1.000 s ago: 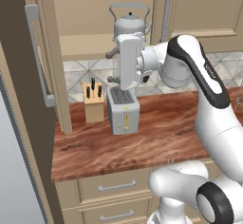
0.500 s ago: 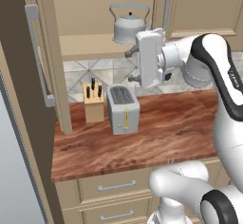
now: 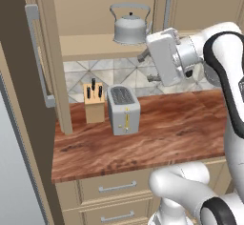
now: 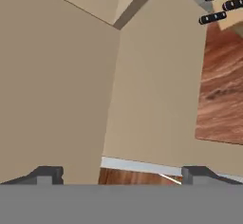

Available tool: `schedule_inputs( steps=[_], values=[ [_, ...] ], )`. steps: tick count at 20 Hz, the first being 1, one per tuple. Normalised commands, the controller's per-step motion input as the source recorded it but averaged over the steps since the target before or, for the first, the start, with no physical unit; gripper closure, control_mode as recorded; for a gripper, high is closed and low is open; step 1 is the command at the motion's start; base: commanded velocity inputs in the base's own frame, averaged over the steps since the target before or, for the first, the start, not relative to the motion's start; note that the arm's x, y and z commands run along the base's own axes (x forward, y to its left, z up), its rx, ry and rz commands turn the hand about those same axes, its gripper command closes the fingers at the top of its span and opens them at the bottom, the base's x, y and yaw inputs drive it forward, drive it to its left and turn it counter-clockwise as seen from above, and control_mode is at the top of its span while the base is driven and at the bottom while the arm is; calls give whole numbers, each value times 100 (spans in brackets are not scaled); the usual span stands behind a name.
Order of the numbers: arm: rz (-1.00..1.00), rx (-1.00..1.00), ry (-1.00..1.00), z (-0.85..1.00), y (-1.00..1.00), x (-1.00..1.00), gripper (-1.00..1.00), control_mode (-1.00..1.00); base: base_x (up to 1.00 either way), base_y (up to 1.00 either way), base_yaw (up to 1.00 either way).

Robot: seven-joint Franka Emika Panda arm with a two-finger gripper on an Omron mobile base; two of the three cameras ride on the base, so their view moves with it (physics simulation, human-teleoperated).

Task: Open the cabinet, pick the kettle from the cabinet, and place it in the sink.

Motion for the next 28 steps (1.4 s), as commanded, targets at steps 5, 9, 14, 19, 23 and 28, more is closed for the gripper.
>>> schedule_inputs(
  steps=[5, 9, 14, 19, 23, 28],
  values=[
    [-28, -37, -21, -1, -30, -2, -100, -100, 0, 0, 0],
    [-35, -25, -19, 0, -31, 2, -100, -100, 0, 0, 0],
    [-33, -17, -19, 0, -30, 7, -100, -100, 0, 0, 0],
    [-19, -15, -26, 2, -32, 7, -100, -100, 0, 0, 0],
    [-11, -4, -5, 5, -38, 10, -100, -100, 0, 0, 0],
    [-5, 0, 2, 9, -34, 18, -100, -100, 0, 0, 0]
  ],
)
